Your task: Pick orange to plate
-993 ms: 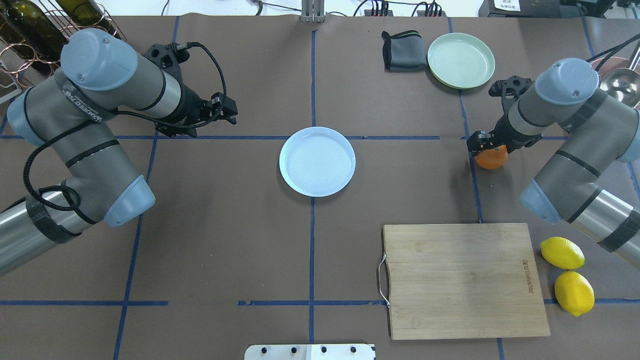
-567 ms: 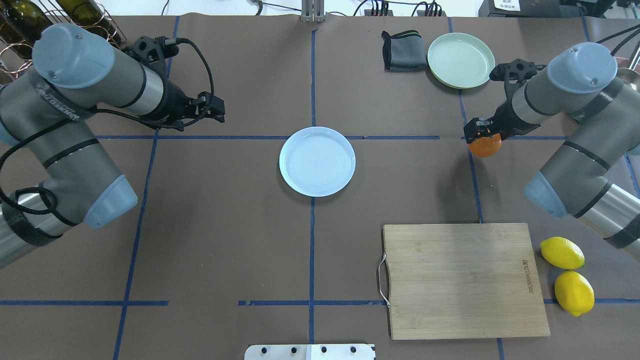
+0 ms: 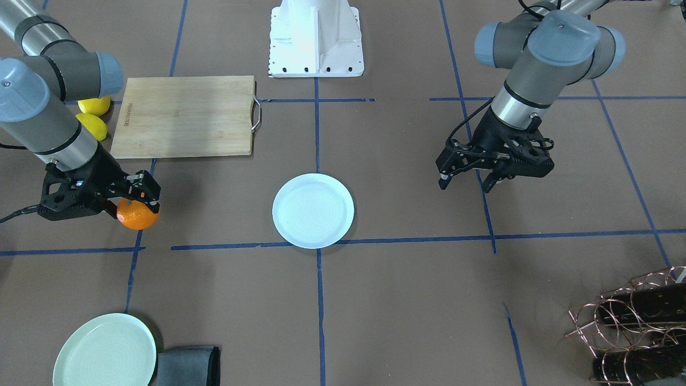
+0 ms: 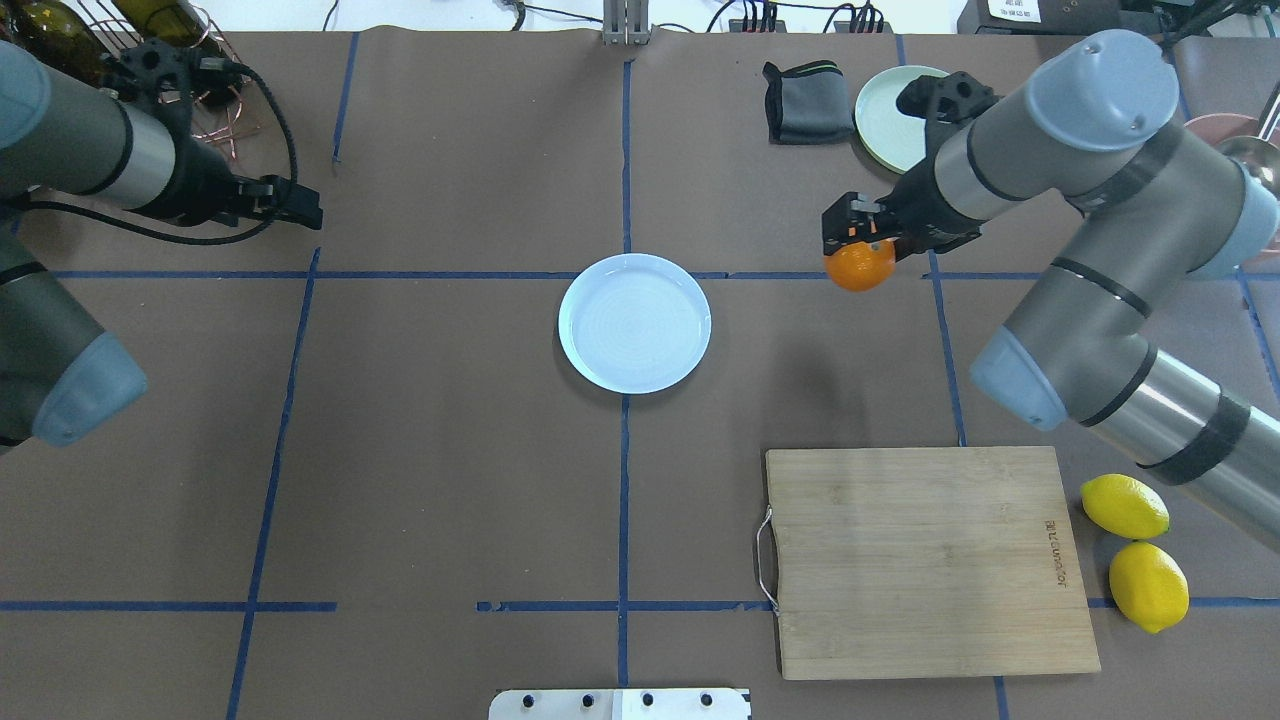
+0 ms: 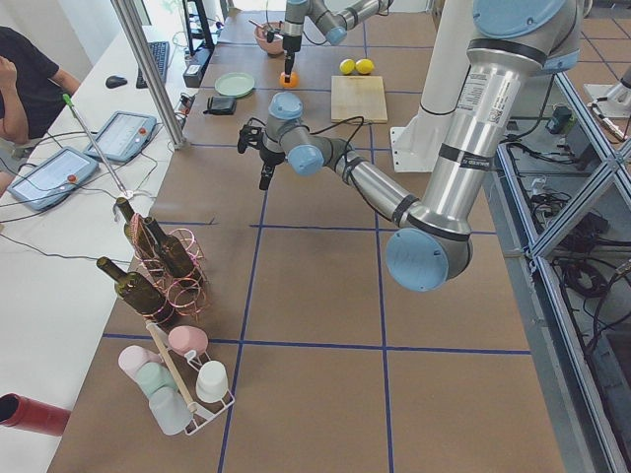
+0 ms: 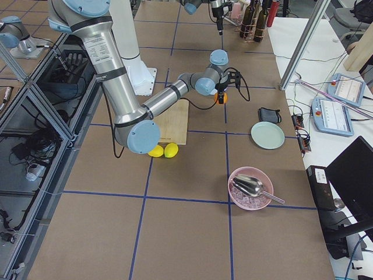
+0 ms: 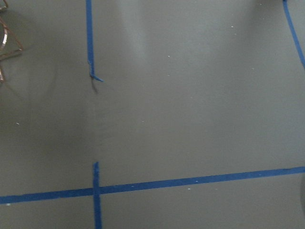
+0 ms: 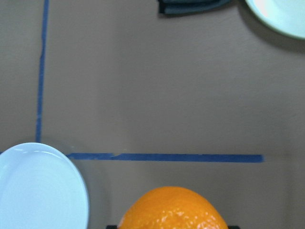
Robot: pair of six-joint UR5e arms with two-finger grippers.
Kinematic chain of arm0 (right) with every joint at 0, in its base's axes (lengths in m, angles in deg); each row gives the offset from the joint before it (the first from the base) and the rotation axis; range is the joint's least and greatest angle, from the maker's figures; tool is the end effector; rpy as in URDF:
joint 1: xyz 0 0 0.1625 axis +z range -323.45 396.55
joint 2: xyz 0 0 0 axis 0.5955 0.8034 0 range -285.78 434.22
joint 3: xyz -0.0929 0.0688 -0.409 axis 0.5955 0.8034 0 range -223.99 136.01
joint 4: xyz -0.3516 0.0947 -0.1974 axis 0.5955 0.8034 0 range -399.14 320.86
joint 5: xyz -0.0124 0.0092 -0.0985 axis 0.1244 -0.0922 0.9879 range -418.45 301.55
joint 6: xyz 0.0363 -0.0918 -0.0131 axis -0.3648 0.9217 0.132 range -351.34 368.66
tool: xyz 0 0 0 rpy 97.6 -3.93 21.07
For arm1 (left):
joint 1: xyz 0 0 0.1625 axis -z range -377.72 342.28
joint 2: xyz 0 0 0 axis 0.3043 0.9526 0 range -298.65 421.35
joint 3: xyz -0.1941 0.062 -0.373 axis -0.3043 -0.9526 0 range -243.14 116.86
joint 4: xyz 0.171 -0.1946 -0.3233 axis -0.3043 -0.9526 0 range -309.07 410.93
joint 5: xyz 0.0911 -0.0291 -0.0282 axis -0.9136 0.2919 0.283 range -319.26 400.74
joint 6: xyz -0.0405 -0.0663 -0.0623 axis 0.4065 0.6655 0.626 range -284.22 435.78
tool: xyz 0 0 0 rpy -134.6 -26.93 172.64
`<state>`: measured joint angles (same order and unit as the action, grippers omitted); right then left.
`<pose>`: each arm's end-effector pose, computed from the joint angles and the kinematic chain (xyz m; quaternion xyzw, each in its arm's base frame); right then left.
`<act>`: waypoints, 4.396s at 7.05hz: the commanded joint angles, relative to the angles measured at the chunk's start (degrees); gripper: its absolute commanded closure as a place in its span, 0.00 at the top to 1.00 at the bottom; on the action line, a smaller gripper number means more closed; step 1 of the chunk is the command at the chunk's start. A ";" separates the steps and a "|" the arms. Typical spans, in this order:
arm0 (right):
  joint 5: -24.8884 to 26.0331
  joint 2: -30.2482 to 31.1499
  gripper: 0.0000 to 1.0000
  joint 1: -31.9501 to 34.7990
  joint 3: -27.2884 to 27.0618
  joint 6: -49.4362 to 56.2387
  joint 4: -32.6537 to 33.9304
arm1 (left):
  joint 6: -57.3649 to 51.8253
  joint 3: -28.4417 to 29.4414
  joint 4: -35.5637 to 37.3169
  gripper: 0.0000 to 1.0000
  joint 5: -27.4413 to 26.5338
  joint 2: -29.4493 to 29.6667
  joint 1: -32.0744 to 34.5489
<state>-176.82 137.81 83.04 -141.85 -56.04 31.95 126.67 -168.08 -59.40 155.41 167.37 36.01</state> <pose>-0.3803 -0.5256 0.2951 0.0770 -0.4800 0.0516 0.8723 0.2731 -0.5272 0.3480 0.1735 0.4310 -0.0204 0.8853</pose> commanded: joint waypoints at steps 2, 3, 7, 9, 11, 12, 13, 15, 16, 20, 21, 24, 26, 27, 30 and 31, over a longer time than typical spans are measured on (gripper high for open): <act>9.80 -11.71 0.00 -9.03 8.63 -6.93 -0.08 | -1.76 -0.96 -0.50 1.00 0.29 -3.62 2.35; 13.13 -15.22 0.00 -10.61 12.13 -6.76 0.19 | -1.76 -0.18 -0.50 1.00 -0.49 -5.11 2.44; 18.60 -23.42 0.00 -14.75 24.54 -5.79 0.28 | -14.36 0.08 0.37 1.00 1.86 -9.42 10.33; 18.43 -23.51 0.32 -15.73 24.56 -5.79 1.50 | -21.42 3.41 0.38 1.00 3.90 -9.43 14.46; 17.65 -24.74 1.00 -15.73 23.69 -5.79 5.34 | -23.55 4.65 0.47 1.00 3.90 -9.43 15.71; 17.64 -25.62 1.00 -15.64 23.42 -5.79 8.07 | -23.99 5.35 0.47 1.00 3.99 -9.43 15.80; 17.47 -25.63 1.00 -14.86 22.55 -5.71 8.79 | -27.30 6.14 0.56 1.00 3.99 -9.43 17.01; 13.01 -23.62 1.00 -9.17 12.33 2.76 21.90 | -42.08 8.61 5.79 1.00 5.13 -9.95 22.01; 8.89 -18.04 1.00 -3.74 1.99 9.35 28.25 | -53.24 8.61 10.96 1.00 5.13 -10.04 26.73; -8.07 1.41 1.00 16.22 -9.36 35.63 28.40 | -62.67 9.40 26.22 1.00 21.15 -14.23 34.69; -10.20 4.66 1.00 20.44 -9.02 42.30 28.49 | -62.84 9.14 25.53 1.00 22.69 -16.96 34.69; -17.91 13.37 1.00 32.30 -2.90 62.51 28.49 | -62.76 9.40 25.52 1.00 22.53 -17.78 34.69; -19.45 16.12 1.00 40.39 6.32 78.86 28.14 | -62.67 9.32 25.52 1.00 22.53 -17.69 34.78; -19.88 17.25 1.00 43.65 10.20 83.89 28.05 | -62.67 9.32 25.52 1.00 22.53 -17.69 34.78; -19.98 19.02 1.00 47.91 11.64 84.38 27.96 | -62.76 9.40 25.52 1.00 22.44 -17.78 34.78; -19.89 21.46 1.00 47.91 11.90 84.12 27.79 | -62.76 9.40 25.52 1.00 22.36 -17.78 34.87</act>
<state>-196.90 157.24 130.60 -130.27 28.16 59.90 63.92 -158.68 -33.88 177.84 149.60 70.82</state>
